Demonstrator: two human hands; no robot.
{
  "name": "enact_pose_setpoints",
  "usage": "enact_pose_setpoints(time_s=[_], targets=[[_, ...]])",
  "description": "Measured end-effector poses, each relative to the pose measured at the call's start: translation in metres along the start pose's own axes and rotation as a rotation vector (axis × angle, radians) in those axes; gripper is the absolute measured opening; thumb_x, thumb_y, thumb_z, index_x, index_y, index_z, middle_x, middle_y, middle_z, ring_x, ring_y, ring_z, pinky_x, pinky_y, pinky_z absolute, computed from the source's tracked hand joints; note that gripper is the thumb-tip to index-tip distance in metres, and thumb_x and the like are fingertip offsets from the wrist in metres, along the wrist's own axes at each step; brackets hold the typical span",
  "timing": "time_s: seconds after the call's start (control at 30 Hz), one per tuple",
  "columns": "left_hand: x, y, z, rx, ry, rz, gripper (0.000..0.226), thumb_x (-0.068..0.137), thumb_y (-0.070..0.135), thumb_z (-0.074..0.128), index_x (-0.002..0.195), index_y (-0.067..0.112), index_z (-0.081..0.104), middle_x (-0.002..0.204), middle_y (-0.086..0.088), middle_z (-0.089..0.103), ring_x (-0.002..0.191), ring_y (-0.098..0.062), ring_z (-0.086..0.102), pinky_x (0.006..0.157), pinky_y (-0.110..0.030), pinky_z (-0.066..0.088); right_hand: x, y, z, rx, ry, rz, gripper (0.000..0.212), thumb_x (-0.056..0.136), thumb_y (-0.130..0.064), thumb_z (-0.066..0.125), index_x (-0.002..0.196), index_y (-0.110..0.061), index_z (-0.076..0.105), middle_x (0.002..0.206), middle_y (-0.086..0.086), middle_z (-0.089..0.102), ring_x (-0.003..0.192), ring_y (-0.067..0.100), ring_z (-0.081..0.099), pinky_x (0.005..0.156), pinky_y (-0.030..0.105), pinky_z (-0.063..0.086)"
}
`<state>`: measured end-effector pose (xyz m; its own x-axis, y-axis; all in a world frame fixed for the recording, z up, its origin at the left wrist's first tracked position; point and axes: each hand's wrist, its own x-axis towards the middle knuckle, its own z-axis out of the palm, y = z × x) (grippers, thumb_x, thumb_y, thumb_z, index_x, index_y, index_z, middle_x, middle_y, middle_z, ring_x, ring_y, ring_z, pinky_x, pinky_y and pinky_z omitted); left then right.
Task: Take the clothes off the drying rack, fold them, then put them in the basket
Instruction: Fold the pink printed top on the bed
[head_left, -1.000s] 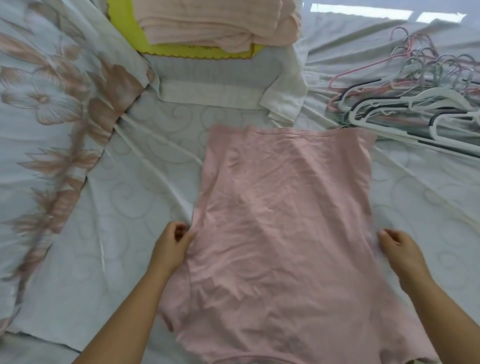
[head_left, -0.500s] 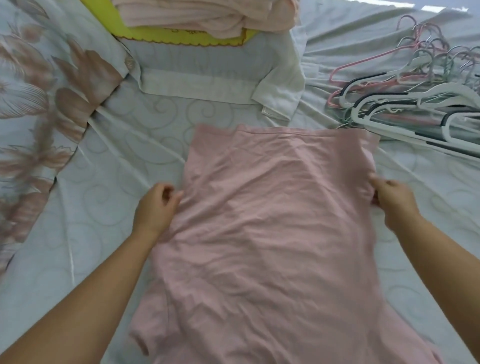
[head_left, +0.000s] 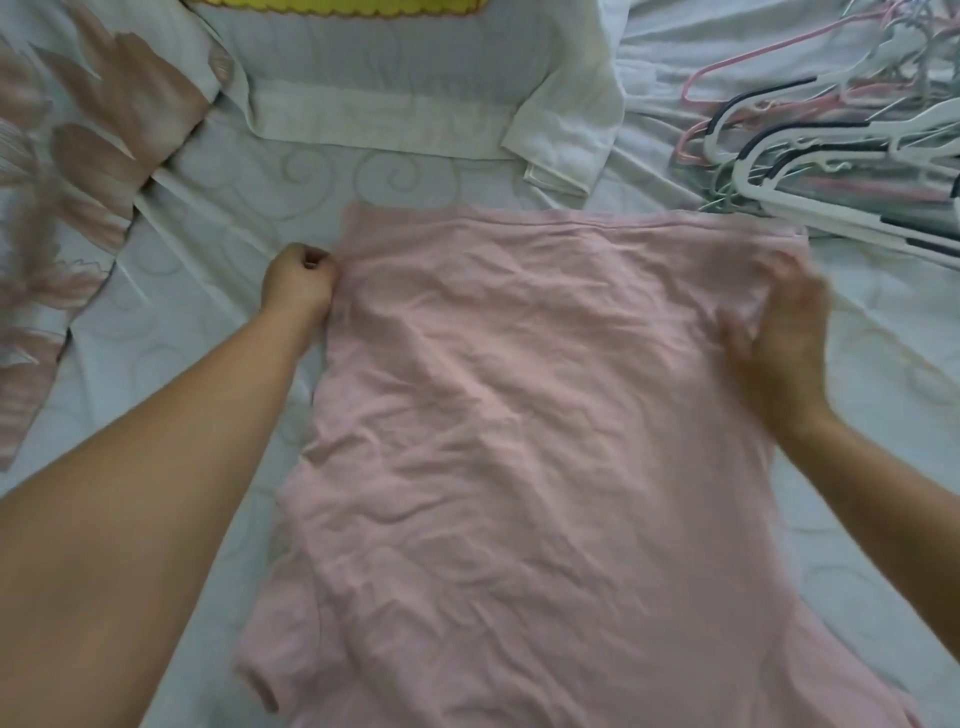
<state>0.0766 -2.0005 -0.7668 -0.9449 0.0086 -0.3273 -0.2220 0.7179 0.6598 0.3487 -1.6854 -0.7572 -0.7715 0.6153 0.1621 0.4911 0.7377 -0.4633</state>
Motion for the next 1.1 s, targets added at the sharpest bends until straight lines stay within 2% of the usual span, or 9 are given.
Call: enact_pose_setpoints(time_s=[0.07, 0.17, 0.33, 0.53, 0.67, 0.83, 0.93, 1.03, 1.1], targets=[[-0.020, -0.009, -0.013, -0.223, -0.070, -0.055, 0.015, 0.094, 0.019, 0.052, 0.099, 0.006, 0.057, 0.094, -0.017, 0.063, 0.068, -0.018, 0.063, 0.067, -0.032, 0.055, -0.030, -0.008, 0.012, -0.130, -0.237, -0.134, 0.065, 0.089, -0.046, 0.032, 0.143, -0.009, 0.033, 0.151, 0.018, 0.027, 0.137, 0.026, 0.021, 0.114, 0.039, 0.012], [-0.070, -0.040, -0.036, -0.365, -0.166, -0.160, 0.018, 0.098, 0.012, 0.046, 0.082, 0.010, 0.053, 0.069, -0.004, 0.063, 0.047, -0.001, 0.058, 0.050, -0.015, 0.051, -0.045, -0.004, 0.019, -0.287, -0.455, 0.023, 0.082, 0.078, -0.067, 0.000, 0.150, -0.028, 0.000, 0.158, -0.001, -0.010, 0.145, 0.012, -0.010, 0.109, 0.020, -0.019], [-0.155, -0.086, -0.072, -0.296, -0.358, -0.201, 0.016, 0.095, 0.012, 0.047, 0.087, 0.012, 0.061, 0.062, 0.008, 0.063, 0.051, 0.001, 0.052, 0.049, -0.009, 0.043, -0.030, -0.015, 0.009, -0.408, -0.675, 0.076, 0.076, 0.086, -0.067, 0.007, 0.150, -0.029, -0.006, 0.157, 0.001, -0.020, 0.144, 0.015, -0.016, 0.115, 0.029, -0.011], [-0.195, -0.094, -0.090, -0.348, -0.668, -0.299, 0.023, 0.080, 0.008, 0.070, 0.101, 0.015, 0.065, 0.087, 0.005, 0.072, 0.077, -0.007, 0.067, 0.063, -0.013, 0.051, -0.093, -0.089, 0.002, -0.145, -0.401, -0.151, 0.057, 0.093, -0.038, 0.035, 0.141, -0.007, 0.038, 0.152, 0.016, 0.028, 0.139, 0.024, 0.017, 0.111, 0.031, 0.011], [-0.189, -0.095, -0.098, -0.372, -0.658, -0.283, 0.050, 0.054, 0.025, 0.080, 0.099, 0.010, 0.065, 0.087, 0.004, 0.073, 0.080, -0.012, 0.066, 0.064, -0.018, 0.052, -0.180, -0.128, 0.021, -0.083, -0.510, -0.289, 0.055, 0.085, -0.033, 0.039, 0.137, -0.016, 0.038, 0.145, 0.014, 0.042, 0.133, 0.024, 0.028, 0.109, 0.030, 0.016], [-0.179, -0.103, -0.112, -0.349, -0.759, -0.223, 0.050, 0.049, 0.029, 0.079, 0.087, 0.004, 0.056, 0.074, -0.005, 0.059, 0.065, -0.015, 0.054, 0.054, -0.019, 0.044, -0.217, -0.134, 0.035, -0.176, -0.583, -0.204, 0.056, 0.088, -0.038, 0.038, 0.141, -0.020, 0.034, 0.151, 0.005, 0.029, 0.145, 0.016, 0.005, 0.115, 0.033, 0.006], [-0.173, -0.119, -0.133, -0.070, -0.901, -0.193, 0.057, 0.048, 0.035, 0.082, 0.090, 0.004, 0.061, 0.075, 0.003, 0.062, 0.071, -0.010, 0.059, 0.065, -0.022, 0.046, -0.213, -0.133, 0.035, -0.194, -0.645, -0.209, 0.057, 0.086, -0.039, 0.038, 0.140, -0.020, 0.036, 0.150, 0.007, 0.032, 0.140, 0.020, 0.019, 0.113, 0.030, 0.005], [-0.173, -0.136, -0.153, -0.092, -0.809, -0.185, 0.064, 0.042, 0.045, 0.084, 0.083, 0.001, 0.060, 0.074, -0.004, 0.056, 0.073, -0.015, 0.054, 0.068, -0.025, 0.040, -0.207, -0.134, 0.028, -0.194, -0.676, -0.210, 0.064, 0.084, -0.045, 0.032, 0.143, -0.020, 0.036, 0.153, 0.005, 0.020, 0.141, 0.021, 0.020, 0.113, 0.025, -0.001], [-0.180, -0.134, -0.162, -0.206, -0.741, -0.190, 0.069, 0.044, 0.048, 0.083, 0.092, 0.002, 0.066, 0.085, -0.004, 0.067, 0.082, -0.015, 0.060, 0.078, -0.027, 0.042, -0.203, -0.139, 0.025, -0.119, -0.657, -0.188, 0.080, 0.076, -0.057, 0.014, 0.149, -0.024, 0.021, 0.154, -0.005, -0.003, 0.144, 0.011, -0.001, 0.112, 0.020, -0.011]])
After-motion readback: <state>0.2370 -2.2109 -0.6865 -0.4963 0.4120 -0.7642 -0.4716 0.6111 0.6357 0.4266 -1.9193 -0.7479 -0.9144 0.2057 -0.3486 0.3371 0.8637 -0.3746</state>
